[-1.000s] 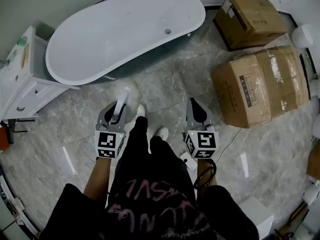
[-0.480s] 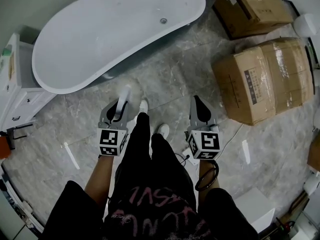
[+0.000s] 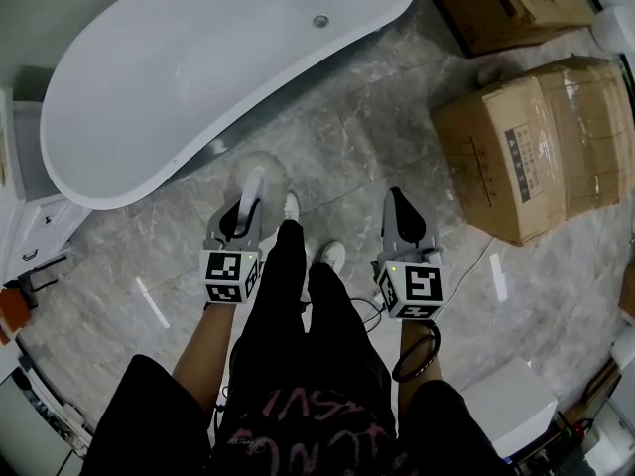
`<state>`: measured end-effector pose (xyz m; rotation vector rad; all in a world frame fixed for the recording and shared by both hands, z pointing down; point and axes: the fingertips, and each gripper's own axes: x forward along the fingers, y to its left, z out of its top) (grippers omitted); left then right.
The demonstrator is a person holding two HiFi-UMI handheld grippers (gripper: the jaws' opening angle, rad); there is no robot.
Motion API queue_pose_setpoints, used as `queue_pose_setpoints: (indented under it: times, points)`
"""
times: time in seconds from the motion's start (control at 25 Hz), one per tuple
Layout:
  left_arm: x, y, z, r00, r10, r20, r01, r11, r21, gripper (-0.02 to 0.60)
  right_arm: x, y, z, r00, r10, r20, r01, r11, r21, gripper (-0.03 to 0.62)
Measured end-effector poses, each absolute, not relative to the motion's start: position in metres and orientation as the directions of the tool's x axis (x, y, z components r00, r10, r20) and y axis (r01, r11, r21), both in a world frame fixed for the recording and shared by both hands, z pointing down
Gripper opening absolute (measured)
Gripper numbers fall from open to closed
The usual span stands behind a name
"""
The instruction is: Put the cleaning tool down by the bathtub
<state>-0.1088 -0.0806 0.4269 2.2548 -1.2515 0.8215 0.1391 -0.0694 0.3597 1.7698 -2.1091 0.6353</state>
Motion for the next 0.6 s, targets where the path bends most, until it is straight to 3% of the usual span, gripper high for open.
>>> queue_pose_setpoints:
  times: [0.6]
  points:
    - [-0.119, -0.107, 0.552, 0.405, -0.585, 0.702, -0.852, -0.52, 0.058, 0.087, 0.135, -0.083, 0.487, -0.172, -0.82, 0.546, -0.984, 0.114, -0.139, 0.015]
